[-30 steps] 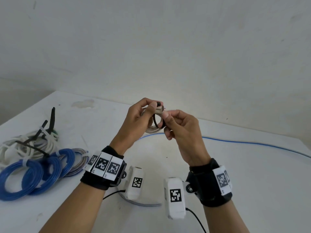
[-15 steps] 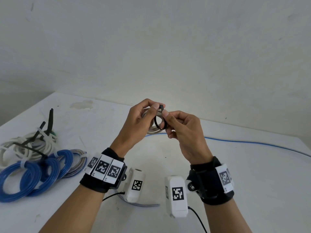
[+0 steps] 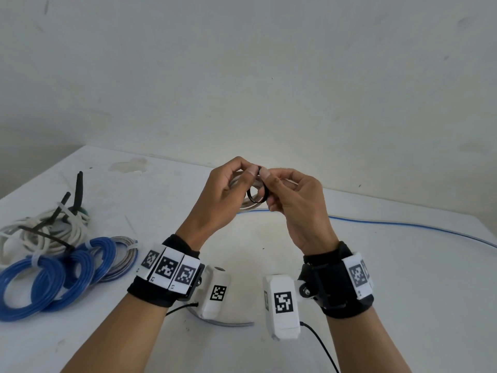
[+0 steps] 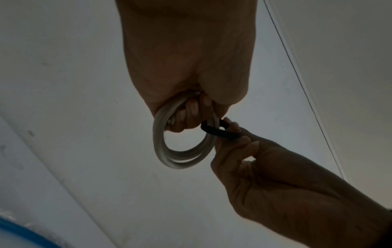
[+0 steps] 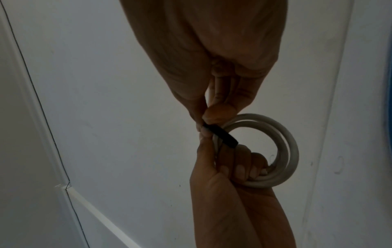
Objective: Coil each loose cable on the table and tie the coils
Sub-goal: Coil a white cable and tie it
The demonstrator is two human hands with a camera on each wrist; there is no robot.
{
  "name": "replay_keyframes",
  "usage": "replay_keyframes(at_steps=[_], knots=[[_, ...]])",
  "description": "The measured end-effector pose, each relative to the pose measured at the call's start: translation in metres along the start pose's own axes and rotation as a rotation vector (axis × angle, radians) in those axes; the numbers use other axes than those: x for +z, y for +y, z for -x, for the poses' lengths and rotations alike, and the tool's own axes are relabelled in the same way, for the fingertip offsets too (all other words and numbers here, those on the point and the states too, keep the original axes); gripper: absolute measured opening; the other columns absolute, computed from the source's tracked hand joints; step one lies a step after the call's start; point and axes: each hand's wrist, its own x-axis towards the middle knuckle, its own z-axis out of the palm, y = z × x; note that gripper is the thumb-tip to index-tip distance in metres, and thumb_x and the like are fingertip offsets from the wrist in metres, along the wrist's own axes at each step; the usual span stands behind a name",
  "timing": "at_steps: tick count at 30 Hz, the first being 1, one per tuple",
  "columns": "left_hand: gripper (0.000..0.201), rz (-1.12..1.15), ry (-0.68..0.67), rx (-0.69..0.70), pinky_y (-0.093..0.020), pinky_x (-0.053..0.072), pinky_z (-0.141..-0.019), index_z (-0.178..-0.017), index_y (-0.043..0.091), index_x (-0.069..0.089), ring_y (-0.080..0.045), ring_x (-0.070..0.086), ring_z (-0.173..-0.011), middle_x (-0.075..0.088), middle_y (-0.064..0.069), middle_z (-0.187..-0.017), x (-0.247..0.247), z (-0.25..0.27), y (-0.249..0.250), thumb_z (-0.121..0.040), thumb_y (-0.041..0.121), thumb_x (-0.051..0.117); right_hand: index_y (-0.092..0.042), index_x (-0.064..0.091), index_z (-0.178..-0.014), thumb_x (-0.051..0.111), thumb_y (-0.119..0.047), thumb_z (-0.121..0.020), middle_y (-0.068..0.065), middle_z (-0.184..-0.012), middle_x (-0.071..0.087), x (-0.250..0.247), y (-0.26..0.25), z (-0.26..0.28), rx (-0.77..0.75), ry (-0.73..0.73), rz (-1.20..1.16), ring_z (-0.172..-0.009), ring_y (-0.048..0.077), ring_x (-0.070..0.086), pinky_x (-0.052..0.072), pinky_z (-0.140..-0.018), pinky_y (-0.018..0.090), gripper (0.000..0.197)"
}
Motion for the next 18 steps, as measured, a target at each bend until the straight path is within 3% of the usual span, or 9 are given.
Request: replay_keyframes(at_steps=[3,6,8,11,13,15,18], knots=[[0.025,-0.040,-0.036,0.002,-0.015,0.041,-0.064,-0.090,0.007,0.060,-0.002,0.055,-0.061,0.068,0.010,-0.073,0.003,0.001,-0.001,-0.107,0.022,0.050,-0.001,0.059,-0.116,0.076,-0.015,-0.090,0.010,-0.067,0.068,-0.002,-0.001,-0.006,-0.009,0.049,-0.042,-0.049,0.012,0.052,0.047,-0.052,0.020,0.034],[0.027,-0.036,-0.046,0.001,-0.016,0.040,-0.061,-0.090,0.007,0.060,-0.003,0.052,-0.059,0.072,0.001,-0.077,0.005,0.000,-0.003,-0.107,0.025,0.050,-0.001,0.065,-0.109,0.078,-0.016,-0.089,0.014,-0.068,0.069,0.000,-0.001,-0.005,-0.052,0.093,0.021,-0.049,0.013,0.054,0.047,-0.052,0.021,0.028],[0.028,-0.021,-0.045,-0.015,-0.014,0.037,-0.058,-0.089,0.004,0.060,-0.001,0.049,-0.054,0.067,0.009,-0.068,0.005,0.000,-0.003,-0.107,0.024,0.050,-0.003,0.071,-0.103,0.076,-0.020,-0.091,0.012,-0.064,0.065,-0.002,0.000,-0.006,-0.047,0.072,0.099,-0.049,0.012,0.051,0.045,-0.051,0.020,0.022],[0.027,-0.021,-0.058,-0.025,-0.013,0.035,-0.056,-0.091,0.003,0.060,-0.001,0.049,-0.052,0.061,0.018,-0.060,0.006,0.002,-0.004,-0.106,0.023,0.049,-0.012,0.079,-0.097,0.074,-0.032,-0.092,0.012,-0.069,0.047,-0.011,-0.003,-0.013,0.010,-0.037,0.236,-0.055,0.012,0.040,0.037,-0.055,0.019,0.022],[0.025,-0.014,-0.080,-0.021,-0.015,0.035,-0.057,-0.090,0.008,0.060,-0.002,0.047,-0.053,0.062,0.017,-0.062,0.007,0.003,-0.003,-0.106,0.024,0.050,-0.007,0.078,-0.095,0.073,-0.027,-0.093,0.008,-0.069,0.053,-0.016,-0.006,-0.015,0.027,-0.057,0.232,-0.056,0.006,0.046,0.038,-0.056,0.014,0.021],[0.024,0.005,-0.092,-0.029,-0.017,0.036,-0.059,-0.089,0.014,0.061,-0.002,0.049,-0.055,0.063,0.017,-0.064,0.009,0.004,-0.001,-0.106,0.024,0.049,-0.001,0.074,-0.095,0.071,-0.018,-0.094,-0.005,-0.066,0.063,-0.017,-0.008,-0.016,0.004,-0.029,0.208,-0.057,-0.003,0.056,0.041,-0.057,0.007,0.017],[0.024,0.020,-0.162,-0.043,-0.019,0.038,-0.062,-0.091,0.013,0.063,-0.002,0.048,-0.053,0.072,0.013,-0.076,0.017,0.008,0.004,-0.107,0.021,0.048,-0.005,0.073,-0.092,0.072,-0.017,-0.094,-0.012,-0.063,0.063,-0.017,-0.006,-0.026,-0.038,0.142,0.172,-0.055,-0.004,0.054,0.042,-0.057,0.010,0.012]])
